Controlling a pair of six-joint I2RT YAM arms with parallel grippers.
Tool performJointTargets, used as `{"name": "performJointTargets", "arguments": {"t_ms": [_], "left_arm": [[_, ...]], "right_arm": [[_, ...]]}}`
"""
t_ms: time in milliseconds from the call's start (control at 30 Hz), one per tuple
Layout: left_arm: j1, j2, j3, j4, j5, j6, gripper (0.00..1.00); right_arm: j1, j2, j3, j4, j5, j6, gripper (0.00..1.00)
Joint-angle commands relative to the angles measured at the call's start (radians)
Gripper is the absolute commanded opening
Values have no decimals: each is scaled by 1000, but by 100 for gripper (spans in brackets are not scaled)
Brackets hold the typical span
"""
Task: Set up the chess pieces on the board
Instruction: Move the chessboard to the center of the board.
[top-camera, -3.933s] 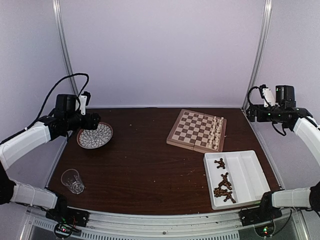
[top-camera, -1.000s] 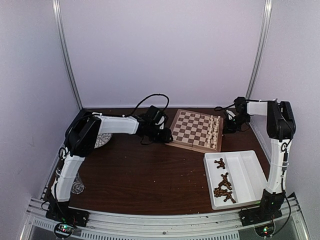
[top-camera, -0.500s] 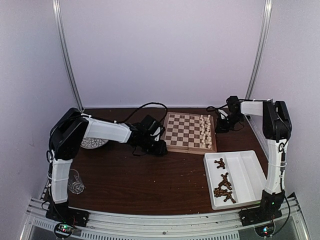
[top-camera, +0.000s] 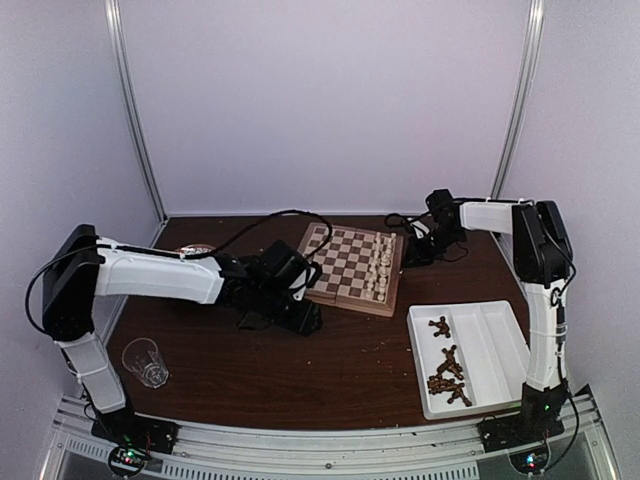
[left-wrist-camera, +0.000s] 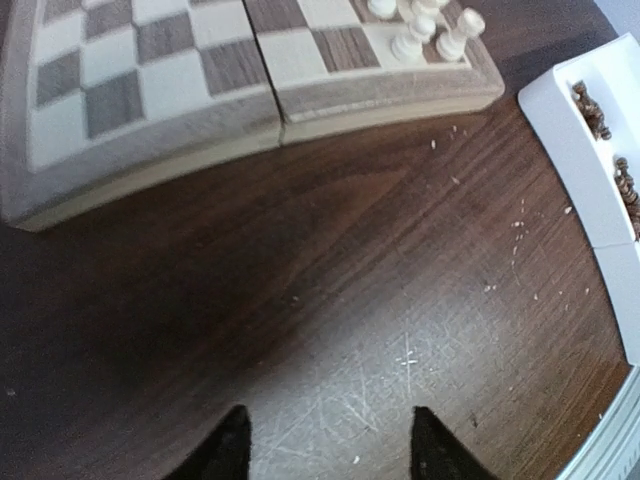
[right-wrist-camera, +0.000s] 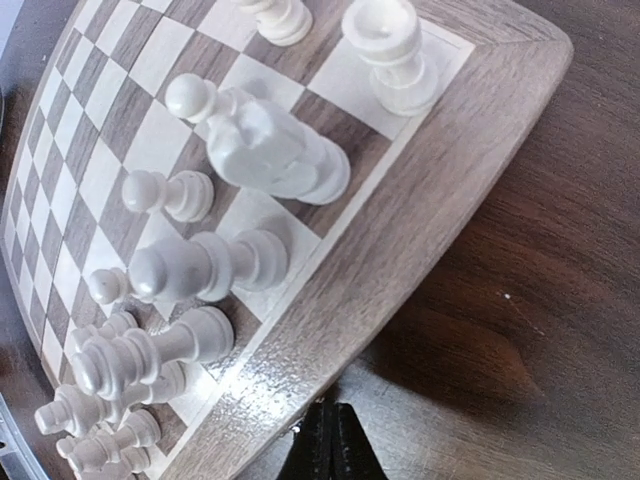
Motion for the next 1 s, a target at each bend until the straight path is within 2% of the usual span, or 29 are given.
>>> {"name": "performJointTargets", "arguments": {"t_ms": [0,100,167,333,467,767,967], "left_arm": [[21,-114,78,-107,-207,103,63],[70,-73,195,-206,-281,118,74],[116,-36,236,-206,-270,105,78],[231,111,367,-191,-182,81,80],[292,221,465,-195,-120,73,80],[342,382,594,-194,1,58,85],[344,441,613,-204,12,23,76]], "right_arm": [[-47,-76,-29,4,-4,-9,11],[-60,-185,-101,-1,9,-45,18],[-59,-276,-163,-5,17,-74,27],[-58,-492,-303,-33,19,-160,44],[-57,-590,-376,-46,24,-196,54],[-57,-740,-497,-28,60,-230,57],[-57,-777,-531,-38,45,-232,57]]}}
